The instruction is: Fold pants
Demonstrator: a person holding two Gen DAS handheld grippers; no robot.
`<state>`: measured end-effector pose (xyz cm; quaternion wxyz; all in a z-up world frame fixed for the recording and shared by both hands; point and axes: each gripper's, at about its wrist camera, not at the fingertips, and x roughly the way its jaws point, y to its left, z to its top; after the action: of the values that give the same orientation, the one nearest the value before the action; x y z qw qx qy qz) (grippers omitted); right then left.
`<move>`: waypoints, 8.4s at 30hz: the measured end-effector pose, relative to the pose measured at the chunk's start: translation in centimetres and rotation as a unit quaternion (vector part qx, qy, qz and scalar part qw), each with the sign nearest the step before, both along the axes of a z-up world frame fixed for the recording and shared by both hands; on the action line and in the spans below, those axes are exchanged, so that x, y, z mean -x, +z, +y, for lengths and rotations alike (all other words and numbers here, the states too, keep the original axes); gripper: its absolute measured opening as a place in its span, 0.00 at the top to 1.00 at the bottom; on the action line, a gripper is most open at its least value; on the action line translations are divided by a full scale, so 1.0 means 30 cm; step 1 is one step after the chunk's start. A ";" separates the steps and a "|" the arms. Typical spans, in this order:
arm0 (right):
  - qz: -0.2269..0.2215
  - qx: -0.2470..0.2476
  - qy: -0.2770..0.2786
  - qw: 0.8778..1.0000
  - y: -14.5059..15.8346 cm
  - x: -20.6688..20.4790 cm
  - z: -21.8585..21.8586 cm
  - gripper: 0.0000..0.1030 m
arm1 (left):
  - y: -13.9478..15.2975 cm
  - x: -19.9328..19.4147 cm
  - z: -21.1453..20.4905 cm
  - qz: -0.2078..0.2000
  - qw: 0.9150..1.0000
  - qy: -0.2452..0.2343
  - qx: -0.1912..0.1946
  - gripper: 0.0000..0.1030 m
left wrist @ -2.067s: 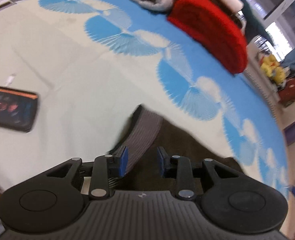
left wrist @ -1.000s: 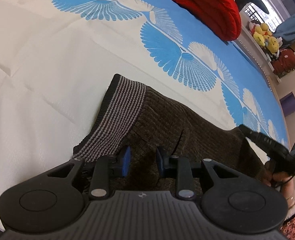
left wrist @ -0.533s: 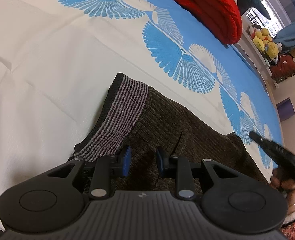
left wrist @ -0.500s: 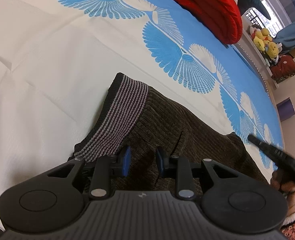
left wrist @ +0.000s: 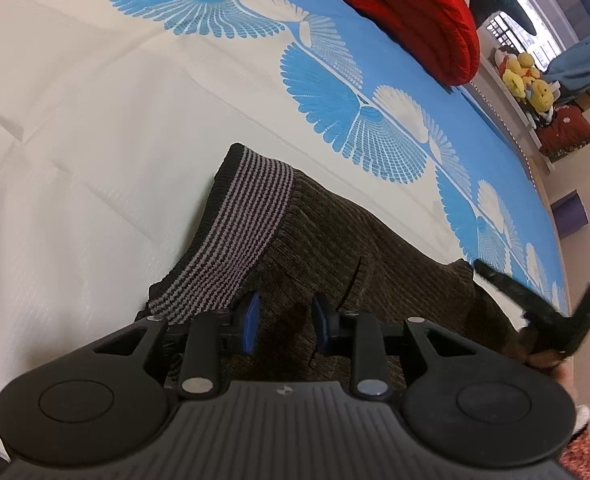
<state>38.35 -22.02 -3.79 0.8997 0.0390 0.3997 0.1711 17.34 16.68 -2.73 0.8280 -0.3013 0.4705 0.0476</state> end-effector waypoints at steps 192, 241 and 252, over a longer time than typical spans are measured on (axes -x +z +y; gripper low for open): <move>-0.002 0.055 0.164 0.985 0.079 0.773 -0.142 0.86 | 0.003 0.204 -0.434 -0.061 0.981 -0.040 -0.178 0.06; 0.029 -0.027 0.081 0.996 0.018 0.068 0.001 0.94 | -0.112 0.158 -0.359 -0.033 0.986 -0.071 -0.145 0.00; -0.070 -0.112 -0.069 0.989 0.300 0.300 -0.241 0.10 | -0.048 0.195 -0.282 -0.073 0.995 -0.019 -0.062 0.00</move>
<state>29.33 -29.25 5.20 0.9251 0.1544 0.3106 0.1548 11.49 8.23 -4.16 0.8777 -0.2432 0.4112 0.0383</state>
